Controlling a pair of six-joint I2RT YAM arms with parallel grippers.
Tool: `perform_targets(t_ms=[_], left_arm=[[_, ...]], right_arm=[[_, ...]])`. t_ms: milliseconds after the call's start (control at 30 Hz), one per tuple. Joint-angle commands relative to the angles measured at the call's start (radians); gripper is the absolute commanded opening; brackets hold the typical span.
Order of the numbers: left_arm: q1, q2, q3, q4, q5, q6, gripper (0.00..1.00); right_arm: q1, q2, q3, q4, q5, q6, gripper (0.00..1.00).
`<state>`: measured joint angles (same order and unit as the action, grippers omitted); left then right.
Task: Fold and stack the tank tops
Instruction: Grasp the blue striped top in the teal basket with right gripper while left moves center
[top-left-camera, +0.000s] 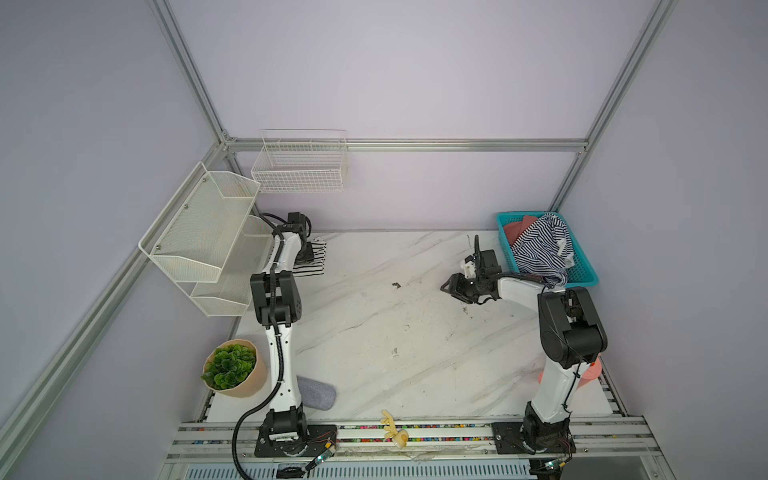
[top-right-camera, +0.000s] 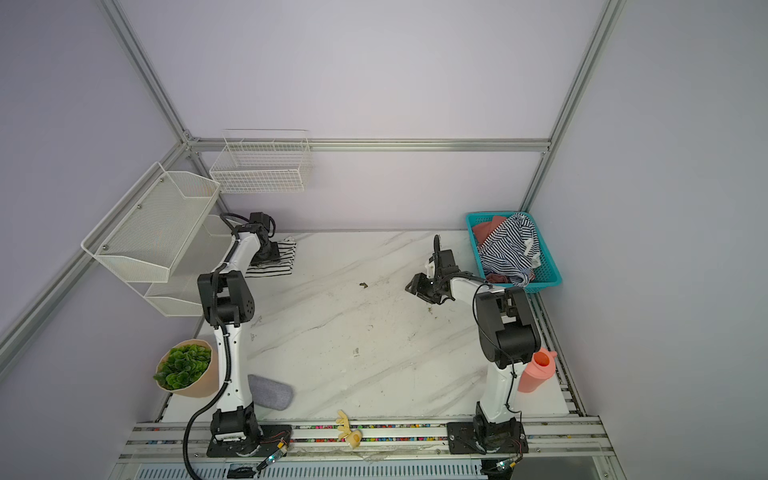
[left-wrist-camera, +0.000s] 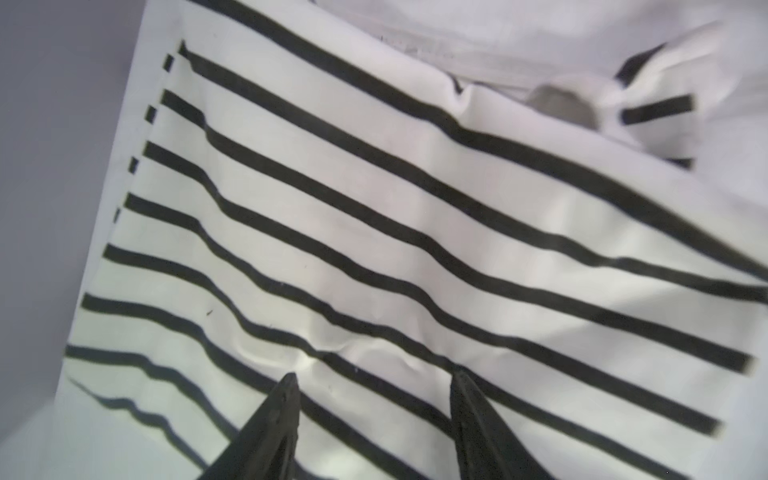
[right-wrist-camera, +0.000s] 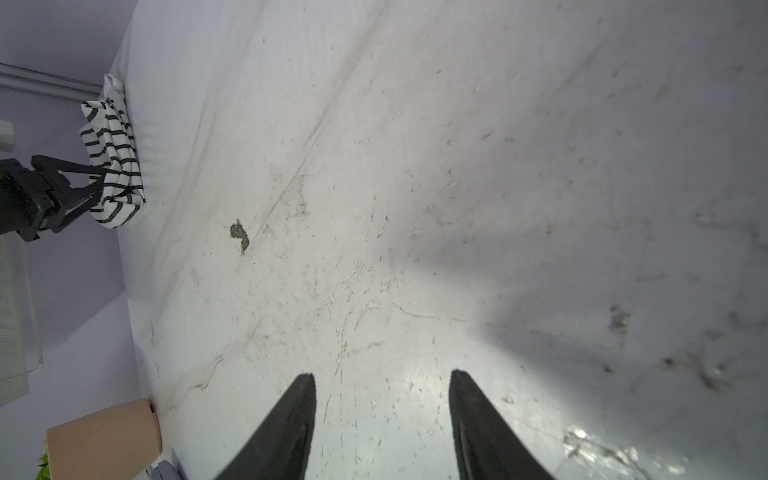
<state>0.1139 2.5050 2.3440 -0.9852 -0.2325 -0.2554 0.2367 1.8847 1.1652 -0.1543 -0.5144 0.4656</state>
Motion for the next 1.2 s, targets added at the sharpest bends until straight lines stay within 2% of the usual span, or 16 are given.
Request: perform_targets(t_ms=[0,233,400,567,800,967,1167], left_arm=[[-0.020,-0.172,-0.053,0.009,0.060,-0.047,0.58],[-0.082,-0.303,-0.179,0.016,0.149,-0.116,0.57],[-0.204,-0.426,-0.353,0.108,0.179,-0.161,0.57],[-0.295,-0.526,-0.499,0.190,0.251,-0.221,0.57],[-0.447,-0.670,-0.735,0.324,0.353,-0.279,0.57],[-0.586,-0.695,-0.839,0.454,0.444,-0.350,0.57],[-0.728,-0.600,-0.778,0.476,0.523,-0.361,0.57]], right_arm=[[0.007,-0.047,0.008,-0.019,0.004,-0.008,0.55],[0.005,-0.083,0.014,-0.026,0.007,-0.022,0.55],[-0.039,-0.107,0.127,-0.109,0.051,-0.059,0.57],[-0.146,-0.130,0.293,-0.221,0.099,-0.134,0.61],[-0.345,-0.103,0.457,-0.346,0.253,-0.173,0.66],[-0.472,-0.054,0.469,-0.349,0.284,-0.147,0.67],[-0.547,0.011,0.493,-0.358,0.335,-0.156,0.69]])
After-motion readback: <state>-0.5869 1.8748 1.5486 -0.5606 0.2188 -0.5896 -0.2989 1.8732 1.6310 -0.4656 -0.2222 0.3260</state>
